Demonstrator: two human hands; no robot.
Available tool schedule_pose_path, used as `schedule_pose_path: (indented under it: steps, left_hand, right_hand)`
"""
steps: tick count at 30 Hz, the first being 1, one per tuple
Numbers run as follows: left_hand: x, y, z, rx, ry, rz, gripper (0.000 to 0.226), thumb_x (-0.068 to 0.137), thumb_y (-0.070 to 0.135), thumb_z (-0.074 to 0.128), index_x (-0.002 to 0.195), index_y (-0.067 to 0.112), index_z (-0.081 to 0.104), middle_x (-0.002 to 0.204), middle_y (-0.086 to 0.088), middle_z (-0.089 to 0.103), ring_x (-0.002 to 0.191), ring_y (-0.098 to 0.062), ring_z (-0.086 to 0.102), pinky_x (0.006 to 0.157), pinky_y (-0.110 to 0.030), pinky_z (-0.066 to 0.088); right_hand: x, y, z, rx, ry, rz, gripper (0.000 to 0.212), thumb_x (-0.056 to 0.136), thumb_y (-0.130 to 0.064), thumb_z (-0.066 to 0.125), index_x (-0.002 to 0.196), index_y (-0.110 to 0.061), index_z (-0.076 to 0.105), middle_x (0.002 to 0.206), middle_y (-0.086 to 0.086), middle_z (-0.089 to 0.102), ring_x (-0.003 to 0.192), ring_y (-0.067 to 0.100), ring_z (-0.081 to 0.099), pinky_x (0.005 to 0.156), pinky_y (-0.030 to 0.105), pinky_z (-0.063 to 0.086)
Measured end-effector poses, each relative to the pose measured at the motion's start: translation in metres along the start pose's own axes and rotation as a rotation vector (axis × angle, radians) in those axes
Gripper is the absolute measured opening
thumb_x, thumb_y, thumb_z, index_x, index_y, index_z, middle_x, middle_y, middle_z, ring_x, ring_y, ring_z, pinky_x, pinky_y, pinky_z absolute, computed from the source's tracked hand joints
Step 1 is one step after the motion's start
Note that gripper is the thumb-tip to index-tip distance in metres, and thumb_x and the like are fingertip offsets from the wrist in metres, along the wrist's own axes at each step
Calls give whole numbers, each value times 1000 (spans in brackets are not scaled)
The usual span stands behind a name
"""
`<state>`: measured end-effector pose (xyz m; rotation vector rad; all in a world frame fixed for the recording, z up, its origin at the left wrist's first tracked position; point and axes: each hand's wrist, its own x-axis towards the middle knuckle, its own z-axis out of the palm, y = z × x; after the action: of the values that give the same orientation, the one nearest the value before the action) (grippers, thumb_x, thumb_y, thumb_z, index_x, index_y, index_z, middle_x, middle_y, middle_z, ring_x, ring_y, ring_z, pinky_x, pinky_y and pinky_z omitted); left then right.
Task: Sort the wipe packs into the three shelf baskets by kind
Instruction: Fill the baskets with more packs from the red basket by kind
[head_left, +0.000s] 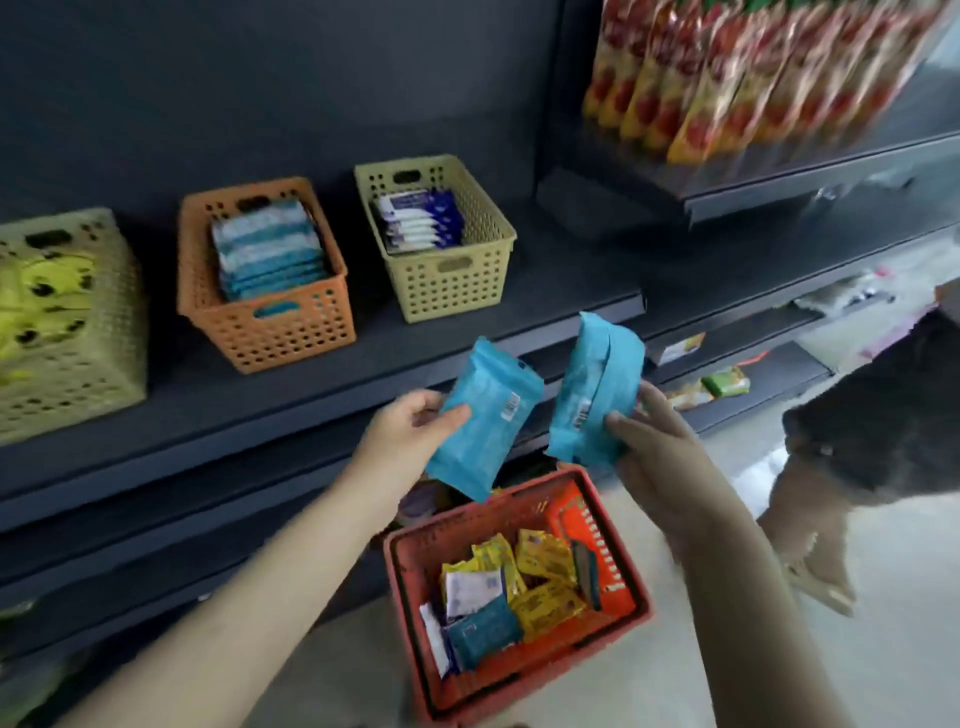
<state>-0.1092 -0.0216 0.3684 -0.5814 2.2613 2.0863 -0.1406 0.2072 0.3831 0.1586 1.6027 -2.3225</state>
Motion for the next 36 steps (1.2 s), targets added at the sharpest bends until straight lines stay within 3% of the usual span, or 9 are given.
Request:
schedule_pose_path:
  steps: [4,8,11,15,18,21,28,32,36]
  left_hand:
    - [-18,43,-48,-25,79,47,14,88,24,67,95,11,64,86,1,67,73,-8,63,62,-23,46]
    - [-20,70,-102,-45,131,64,14,87,27,68,97,17,66,93,-1,70,78,-13,67,67,-29,53]
    - [-14,82,-149,-55,136,103,11,87,24,68,96,17,67,90,0,72,72,-8,67,57,-22,52]
    - [-5,94,-216,-42,115,95,7,88,25,67,94,23,66,87,2,73,69,-7,70,51,-21,51]
    - [4,98,-262,-27,95,100,12,90,29,65,99,23,66,91,0,74,79,-14,71,59,-27,54]
    - [11,101,-299,-38,101,107,14,91,30,63,101,21,66,92,-1,73,80,-14,71,55,-24,52]
    - [29,106,-344,-36,93,102,13,91,32,63,97,21,67,92,-1,73,84,-16,70,73,-35,58]
    - [48,101,-349,-56,116,86,12,91,32,63,98,22,66,93,0,72,86,-16,70,75,-36,59]
    - [73,98,-343,-30,126,54,17,90,34,63,102,22,67,94,0,73,87,-18,70,79,-41,59]
  right_hand:
    - [8,-32,63,-67,-89,-22,27,98,-16,49,124,-13,55,111,12,68,93,19,68,77,35,54]
    - [17,-38,131,-267,-110,-67,79,63,-42,83,130,-18,48,115,3,65,94,12,68,76,33,53]
    - [26,-33,180,-327,-87,-76,98,52,-44,87,136,-22,40,119,2,62,102,15,64,87,39,54]
    - [33,-22,242,-282,-96,-31,73,74,-31,79,134,-28,40,116,3,64,98,16,66,72,28,52]
    - [34,-12,286,-104,-222,29,39,89,-25,64,125,-17,50,94,2,68,68,8,67,53,21,49]
    - [40,4,317,164,-324,101,23,88,-29,60,105,-13,59,69,-2,59,53,7,45,56,16,33]
    - [69,24,352,262,-313,156,28,74,-44,74,85,-19,73,73,2,45,58,12,34,63,25,30]
    - [92,19,356,320,-288,216,49,81,-42,64,118,-10,63,96,13,59,80,23,57,82,35,45]
    - [123,10,349,247,-288,229,50,91,-41,49,129,-9,58,126,22,61,118,36,56,106,49,39]
